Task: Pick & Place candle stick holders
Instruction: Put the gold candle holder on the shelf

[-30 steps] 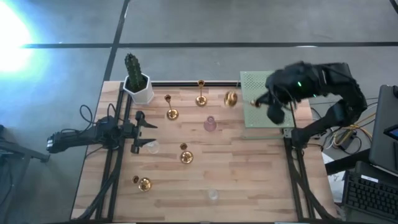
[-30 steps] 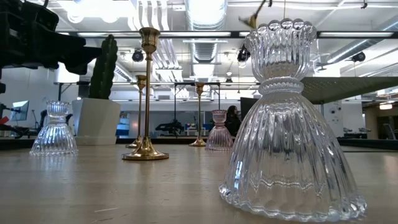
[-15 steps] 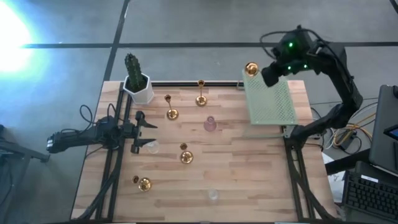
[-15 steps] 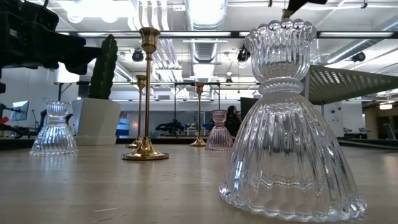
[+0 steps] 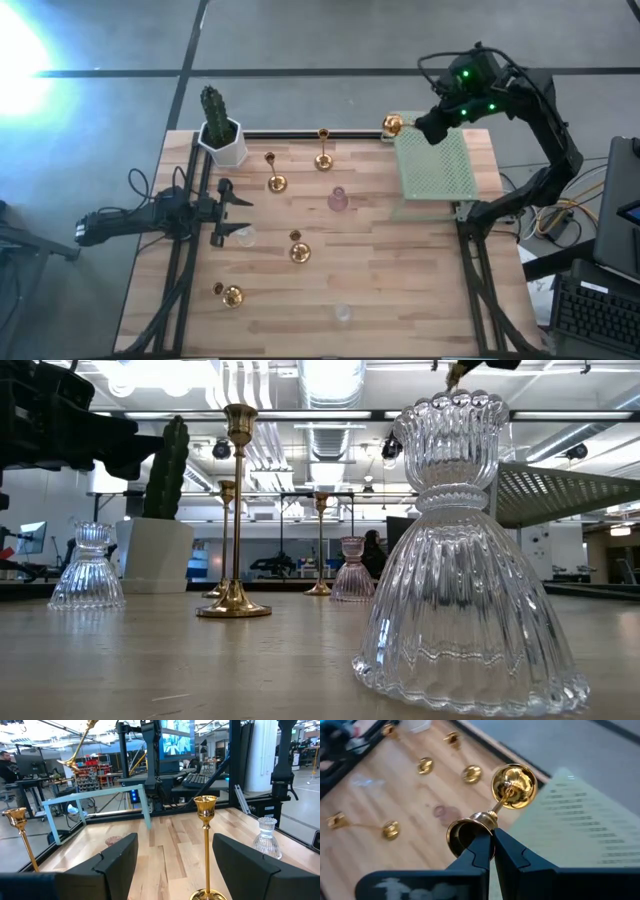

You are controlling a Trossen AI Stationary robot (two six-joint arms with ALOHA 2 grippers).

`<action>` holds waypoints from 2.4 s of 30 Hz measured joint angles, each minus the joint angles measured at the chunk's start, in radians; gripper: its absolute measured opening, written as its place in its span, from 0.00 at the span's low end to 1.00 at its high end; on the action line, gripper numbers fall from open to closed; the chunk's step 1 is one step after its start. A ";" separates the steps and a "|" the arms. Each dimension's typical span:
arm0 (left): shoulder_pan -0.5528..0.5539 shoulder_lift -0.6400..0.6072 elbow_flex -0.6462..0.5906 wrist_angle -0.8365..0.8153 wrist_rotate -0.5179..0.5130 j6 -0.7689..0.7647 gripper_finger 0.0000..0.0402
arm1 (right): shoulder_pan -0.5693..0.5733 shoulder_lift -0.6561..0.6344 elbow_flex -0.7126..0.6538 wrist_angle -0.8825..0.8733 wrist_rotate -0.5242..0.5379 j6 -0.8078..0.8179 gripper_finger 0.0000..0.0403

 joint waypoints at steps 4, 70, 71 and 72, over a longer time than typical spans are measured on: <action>0.000 0.000 0.000 0.000 0.000 0.000 0.65 | 0.063 -0.001 -0.004 0.000 -0.045 0.023 0.02; 0.000 0.000 0.000 0.000 0.000 0.000 0.65 | -0.454 0.005 -0.125 0.000 -0.292 -0.120 0.02; 0.000 0.000 0.000 0.000 0.000 0.000 0.65 | -0.454 0.005 -0.130 0.001 -0.293 -0.110 0.02; 0.000 0.000 0.000 0.000 0.000 0.000 0.65 | -0.453 0.004 -0.136 0.000 -0.296 -0.104 0.02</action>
